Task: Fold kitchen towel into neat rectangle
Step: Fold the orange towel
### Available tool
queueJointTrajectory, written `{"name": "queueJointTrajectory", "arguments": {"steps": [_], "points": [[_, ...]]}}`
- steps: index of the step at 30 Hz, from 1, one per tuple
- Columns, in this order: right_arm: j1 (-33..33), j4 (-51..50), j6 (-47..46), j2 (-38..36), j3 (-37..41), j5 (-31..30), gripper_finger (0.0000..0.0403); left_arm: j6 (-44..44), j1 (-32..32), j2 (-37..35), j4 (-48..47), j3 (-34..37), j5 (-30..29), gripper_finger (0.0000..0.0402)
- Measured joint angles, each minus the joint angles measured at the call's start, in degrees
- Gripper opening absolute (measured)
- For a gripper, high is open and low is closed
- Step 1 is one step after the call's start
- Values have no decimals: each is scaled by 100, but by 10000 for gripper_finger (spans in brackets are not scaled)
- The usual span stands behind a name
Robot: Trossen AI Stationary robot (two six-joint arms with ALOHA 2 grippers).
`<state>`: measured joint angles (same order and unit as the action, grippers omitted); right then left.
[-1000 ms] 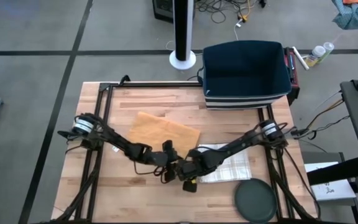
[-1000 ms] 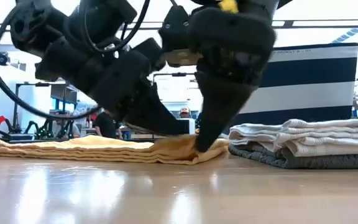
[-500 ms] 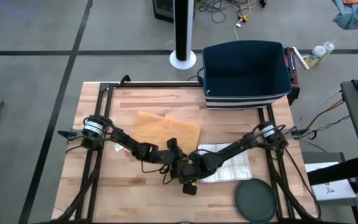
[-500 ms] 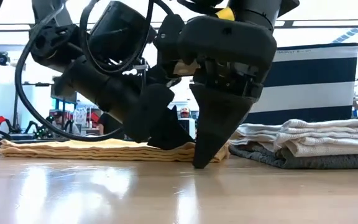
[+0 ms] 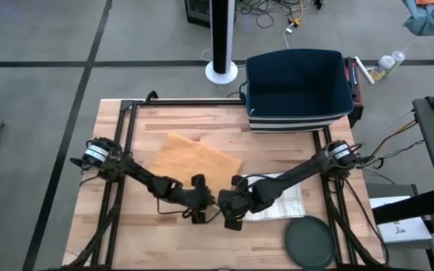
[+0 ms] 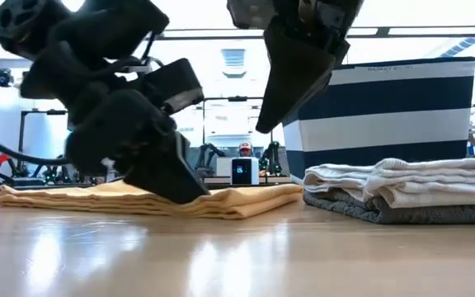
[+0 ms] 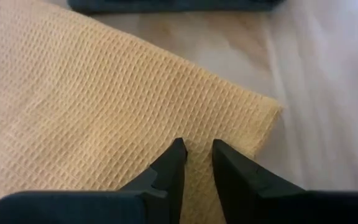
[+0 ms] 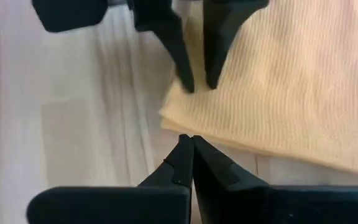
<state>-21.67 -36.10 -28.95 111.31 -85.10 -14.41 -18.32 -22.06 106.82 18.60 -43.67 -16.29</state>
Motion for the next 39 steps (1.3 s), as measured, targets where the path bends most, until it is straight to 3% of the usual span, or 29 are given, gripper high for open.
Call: {"name": "queueJointTrajectory", "arguments": {"steps": [9, 16, 22, 32, 39], "points": [[-48, 55, -48, 68, 6, -62, 0, -464, -1313, -495, -409, 189, 695, 75], [-224, 55, 499, 66, 14, 223, 0, -1143, -2031, -1631, -1578, 336, -154, 75], [-306, 178, 639, 193, 200, 264, 9, -1439, -2151, -2160, -1302, 726, -852, 75], [-268, 103, 1127, 520, 227, 51, 95, -1546, -2142, -2190, -1043, 877, -1031, 75], [-373, -43, 1611, 518, 282, -678, 139, -1555, -2140, -2181, -1050, 892, -1174, 75]]}}
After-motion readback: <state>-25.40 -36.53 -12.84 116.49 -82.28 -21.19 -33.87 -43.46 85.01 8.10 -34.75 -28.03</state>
